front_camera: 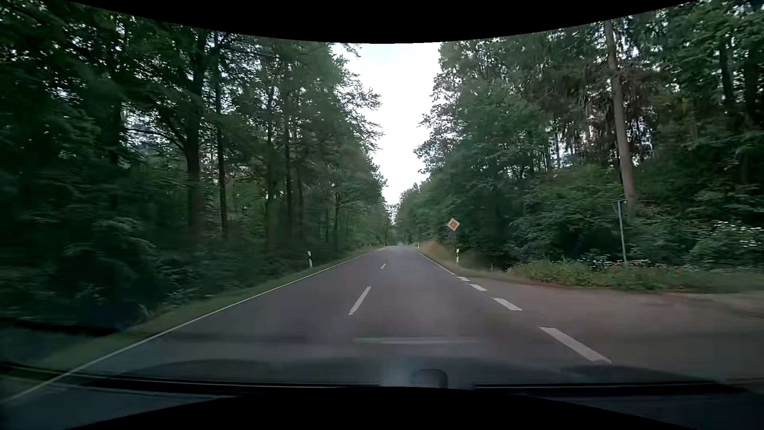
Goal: Follow the waypoints while adhering to traffic rules and regulations
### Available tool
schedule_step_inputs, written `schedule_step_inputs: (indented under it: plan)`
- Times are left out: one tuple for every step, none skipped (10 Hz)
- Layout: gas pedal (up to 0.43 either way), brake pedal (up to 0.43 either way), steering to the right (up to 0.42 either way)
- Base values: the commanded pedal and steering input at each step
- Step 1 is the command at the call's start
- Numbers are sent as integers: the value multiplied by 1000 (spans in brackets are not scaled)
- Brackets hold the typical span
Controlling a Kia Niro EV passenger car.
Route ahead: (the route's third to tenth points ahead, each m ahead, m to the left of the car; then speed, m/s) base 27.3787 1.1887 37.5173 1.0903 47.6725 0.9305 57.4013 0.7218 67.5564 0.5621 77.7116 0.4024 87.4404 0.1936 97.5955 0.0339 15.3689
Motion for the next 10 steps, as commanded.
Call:
schedule_step_inputs:
  plan:
    - [1000, 0, 0]
    - [1000, 0, 0]
    - [1000, 0, 1]
    - [1000, 0, 1]
    - [1000, 0, -1]
    - [1000, 0, -1]
    - [1000, 0, 0]
    - [1000, 0, 0]
    - [1000, 0, 0]
    - [1000, 0, 0]
